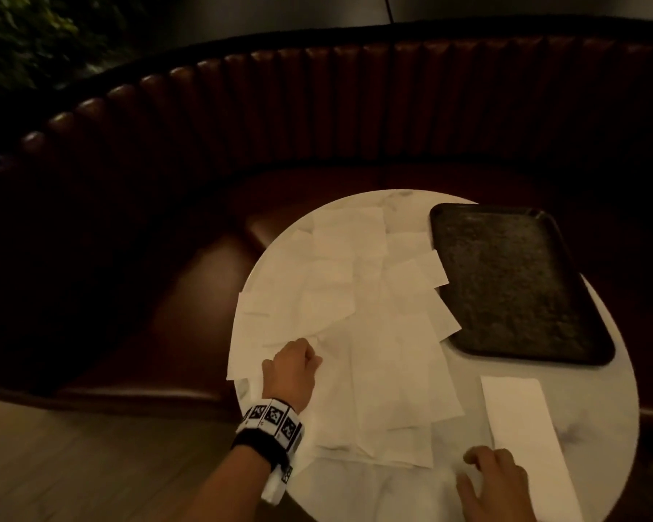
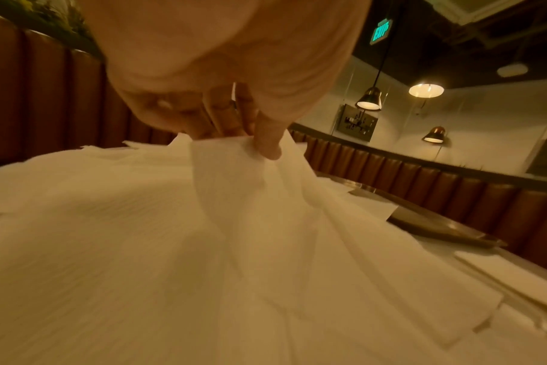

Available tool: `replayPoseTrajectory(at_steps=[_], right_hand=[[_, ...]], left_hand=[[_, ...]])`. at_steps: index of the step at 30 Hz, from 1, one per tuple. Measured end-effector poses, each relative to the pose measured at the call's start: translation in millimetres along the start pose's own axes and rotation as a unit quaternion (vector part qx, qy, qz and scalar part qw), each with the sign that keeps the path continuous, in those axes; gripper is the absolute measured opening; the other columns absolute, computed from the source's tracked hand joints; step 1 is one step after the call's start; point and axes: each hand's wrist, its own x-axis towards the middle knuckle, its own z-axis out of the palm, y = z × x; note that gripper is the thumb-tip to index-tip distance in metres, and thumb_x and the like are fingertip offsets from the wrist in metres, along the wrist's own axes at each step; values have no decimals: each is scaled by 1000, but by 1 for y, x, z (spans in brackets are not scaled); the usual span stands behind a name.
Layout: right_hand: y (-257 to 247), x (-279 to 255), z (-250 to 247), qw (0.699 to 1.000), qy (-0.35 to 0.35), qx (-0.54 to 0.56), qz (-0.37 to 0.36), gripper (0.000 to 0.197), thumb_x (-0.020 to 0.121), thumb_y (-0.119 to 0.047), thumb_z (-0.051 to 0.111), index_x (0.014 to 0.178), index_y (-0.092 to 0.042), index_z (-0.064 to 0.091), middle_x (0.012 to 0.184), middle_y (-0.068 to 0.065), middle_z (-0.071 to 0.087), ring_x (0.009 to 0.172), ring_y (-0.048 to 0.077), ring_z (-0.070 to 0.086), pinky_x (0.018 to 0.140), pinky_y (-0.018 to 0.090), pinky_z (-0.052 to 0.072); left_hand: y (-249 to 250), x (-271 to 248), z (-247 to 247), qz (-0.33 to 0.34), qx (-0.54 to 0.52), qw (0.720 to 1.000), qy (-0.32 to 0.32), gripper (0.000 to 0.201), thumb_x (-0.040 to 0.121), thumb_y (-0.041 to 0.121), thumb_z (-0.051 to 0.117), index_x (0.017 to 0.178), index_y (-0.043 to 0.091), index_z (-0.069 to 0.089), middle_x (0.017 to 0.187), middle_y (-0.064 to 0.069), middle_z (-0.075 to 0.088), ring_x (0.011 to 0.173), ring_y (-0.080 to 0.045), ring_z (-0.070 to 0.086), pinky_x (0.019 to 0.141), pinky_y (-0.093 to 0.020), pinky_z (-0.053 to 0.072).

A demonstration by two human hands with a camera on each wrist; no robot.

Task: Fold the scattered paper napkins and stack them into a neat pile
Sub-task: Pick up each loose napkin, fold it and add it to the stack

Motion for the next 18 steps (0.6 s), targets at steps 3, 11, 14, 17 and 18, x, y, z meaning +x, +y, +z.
replayPoseTrajectory(at_steps=[3,11,14,17,18], right_hand=[[-10,-1,-1,998,7,27,-61,32,61,-37,66,83,-50,47,70,-8,48,59,12,53,54,20,37],[-94,-1,-19,959,-85,269,-27,4,92,-30,58,89,-32,61,88,-2,71,83,12,66,72,17,47],[-133,2,-25,874,-201,437,67,36,97,-48,37,108,-23,60,103,8,72,94,25,67,76,36,50],[-159,1,-39,721,-271,630,100,59,94,-58,26,117,-16,60,113,19,68,96,33,65,80,45,48],[-164,0,-45,681,-277,670,97,61,93,-58,28,118,-14,61,115,20,67,98,33,65,81,46,49]], left_hand=[[12,-9,-22,66,-117,991,-27,17,92,25,59,79,20,49,71,8,57,62,-8,53,60,-18,37],[50,-55,-116,37,-541,839,-50,15,77,13,57,69,15,44,72,-7,45,69,-20,43,63,-33,35],[53,-72,-135,11,-629,776,-50,16,87,6,50,74,12,45,73,-8,54,67,-20,54,61,-32,44],[53,-86,-143,0,-631,775,-40,20,93,2,40,75,10,44,70,-6,59,61,-16,58,52,-26,48],[51,-89,-143,-6,-629,777,-37,20,93,2,40,75,10,44,71,-5,60,61,-15,59,52,-26,48]])
